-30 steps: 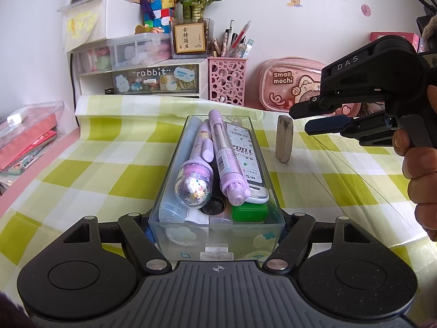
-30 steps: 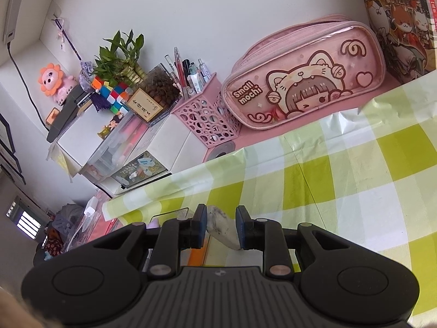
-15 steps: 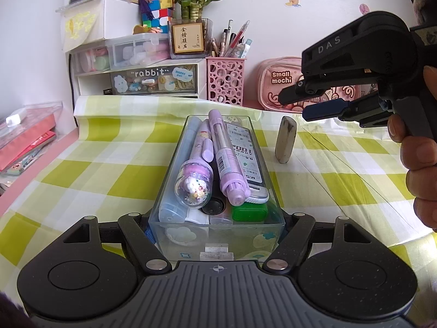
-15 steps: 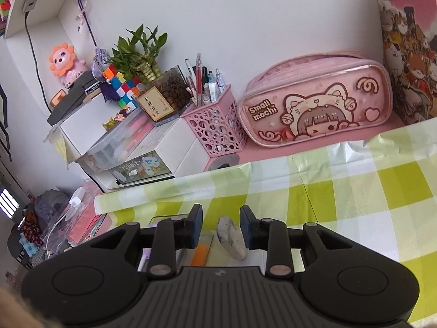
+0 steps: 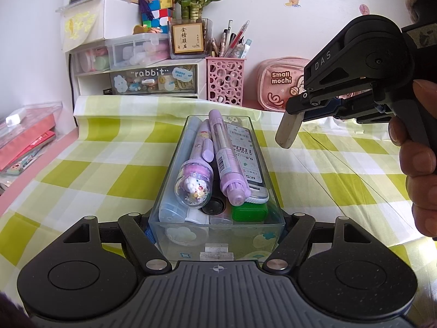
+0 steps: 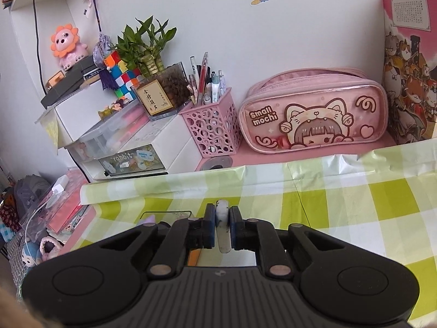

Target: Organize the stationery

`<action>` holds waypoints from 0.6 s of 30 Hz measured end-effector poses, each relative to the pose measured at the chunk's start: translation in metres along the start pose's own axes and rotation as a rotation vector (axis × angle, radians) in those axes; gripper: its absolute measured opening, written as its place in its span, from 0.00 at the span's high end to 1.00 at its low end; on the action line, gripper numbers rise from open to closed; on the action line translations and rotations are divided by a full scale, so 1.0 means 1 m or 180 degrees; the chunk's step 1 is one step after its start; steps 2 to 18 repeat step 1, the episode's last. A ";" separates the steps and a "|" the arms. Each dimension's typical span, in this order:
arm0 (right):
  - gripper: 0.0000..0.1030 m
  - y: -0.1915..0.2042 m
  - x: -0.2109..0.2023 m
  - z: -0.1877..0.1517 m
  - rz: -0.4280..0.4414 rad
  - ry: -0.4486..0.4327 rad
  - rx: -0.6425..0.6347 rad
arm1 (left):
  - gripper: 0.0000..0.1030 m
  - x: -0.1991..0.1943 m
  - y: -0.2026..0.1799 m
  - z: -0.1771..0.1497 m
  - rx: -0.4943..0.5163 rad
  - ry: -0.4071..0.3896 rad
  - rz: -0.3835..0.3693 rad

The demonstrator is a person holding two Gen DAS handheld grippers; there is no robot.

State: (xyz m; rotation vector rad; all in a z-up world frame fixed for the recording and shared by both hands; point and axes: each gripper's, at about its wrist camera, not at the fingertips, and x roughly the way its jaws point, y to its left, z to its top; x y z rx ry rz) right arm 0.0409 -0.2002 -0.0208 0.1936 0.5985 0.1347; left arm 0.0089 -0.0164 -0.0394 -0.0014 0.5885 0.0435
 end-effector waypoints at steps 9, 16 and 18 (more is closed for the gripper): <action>0.96 -0.001 0.001 -0.001 0.0010 0.0002 0.0010 | 0.29 0.000 0.000 0.000 0.0001 0.0000 0.0001; 0.96 -0.001 0.001 -0.001 0.0010 0.0002 0.0010 | 0.29 0.000 0.000 0.000 0.0001 0.0000 0.0001; 0.96 -0.001 0.001 -0.001 0.0010 0.0002 0.0010 | 0.29 0.000 0.000 0.000 0.0001 0.0000 0.0001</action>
